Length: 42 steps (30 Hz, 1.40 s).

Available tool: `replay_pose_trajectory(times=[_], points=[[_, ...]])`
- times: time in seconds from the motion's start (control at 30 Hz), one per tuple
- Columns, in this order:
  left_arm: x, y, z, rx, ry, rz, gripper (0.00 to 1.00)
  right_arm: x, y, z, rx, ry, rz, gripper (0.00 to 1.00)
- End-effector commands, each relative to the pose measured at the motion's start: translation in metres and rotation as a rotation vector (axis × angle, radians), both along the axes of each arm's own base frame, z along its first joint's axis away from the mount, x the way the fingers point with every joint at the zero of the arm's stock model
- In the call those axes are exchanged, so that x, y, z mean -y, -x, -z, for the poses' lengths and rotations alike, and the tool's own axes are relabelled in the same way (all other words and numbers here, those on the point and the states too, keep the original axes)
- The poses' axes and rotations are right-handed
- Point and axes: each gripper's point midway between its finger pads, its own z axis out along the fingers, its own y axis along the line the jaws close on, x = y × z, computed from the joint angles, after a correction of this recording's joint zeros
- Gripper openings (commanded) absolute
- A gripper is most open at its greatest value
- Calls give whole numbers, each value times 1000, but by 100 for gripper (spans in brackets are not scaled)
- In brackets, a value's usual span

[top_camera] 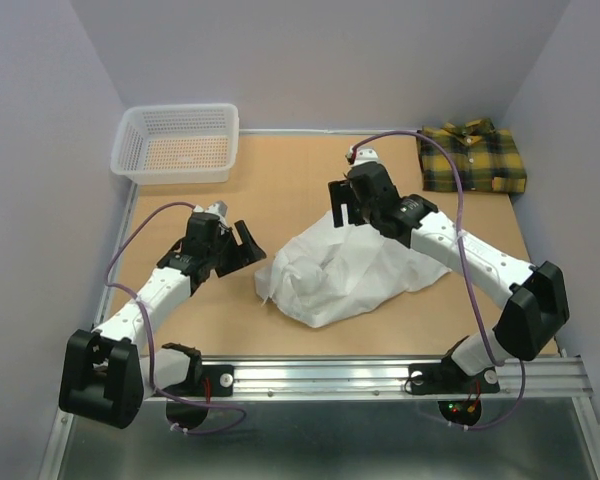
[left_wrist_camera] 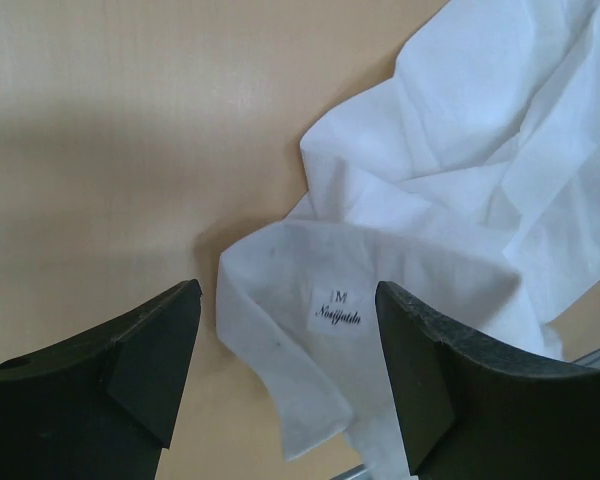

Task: Fold and stack the long sleeve shirts
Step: Flatten the shirt out

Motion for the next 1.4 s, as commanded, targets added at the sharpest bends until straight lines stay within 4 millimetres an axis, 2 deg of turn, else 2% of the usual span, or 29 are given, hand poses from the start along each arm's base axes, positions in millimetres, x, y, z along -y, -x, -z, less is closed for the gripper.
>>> replay_pose_trajectory(times=[0.0, 0.2, 0.23, 0.27, 0.43, 0.67, 0.8, 0.87, 0.9, 1.0, 1.03, 1.07, 1.13, 1.17, 1.23, 1.3, 1.37], points=[[12, -15, -26, 100, 44, 15, 82, -10, 7, -26, 22, -81, -79, 87], [19, -17, -18, 69, 54, 48, 82, 49, -26, -7, -26, -160, 188, 86], [22, -18, -22, 79, 58, 59, 82, 54, -30, 2, -51, -190, 226, 86], [25, -19, -26, 90, 63, 72, 81, 71, -37, 7, -60, -206, 281, 86], [39, -20, -50, 136, 103, 145, 82, 101, -63, 38, -111, -310, 392, 86], [56, -1, -63, 134, 128, 256, 82, 117, -87, 82, -171, -391, 445, 83], [62, 6, -60, 118, 130, 290, 82, 109, -96, 89, -188, -418, 404, 73], [65, 10, -60, 110, 128, 308, 82, 103, -99, 84, -183, -435, 375, 63], [66, 11, -60, 109, 124, 319, 81, 102, -100, 80, -177, -439, 364, 53], [66, 14, -61, 107, 117, 327, 82, 103, -97, 69, -152, -434, 347, 32], [66, 14, -62, 108, 114, 325, 81, 105, -96, 65, -138, -427, 349, 18], [63, 14, -61, 105, 104, 313, 82, 108, -92, 51, -105, -425, 341, 12], [61, 14, -62, 106, 97, 300, 81, 114, -86, 35, -65, -411, 340, 3], [59, 14, -64, 115, 91, 287, 81, 117, -80, 9, -10, -423, 330, 2], [57, 13, -67, 123, 87, 276, 82, 125, -67, -7, 27, -412, 339, 1], [53, 13, -69, 132, 78, 255, 82, 132, -46, -35, 76, -420, 345, 1], [49, 13, -71, 139, 68, 232, 82, 143, -26, -39, 86, -413, 380, 1]])
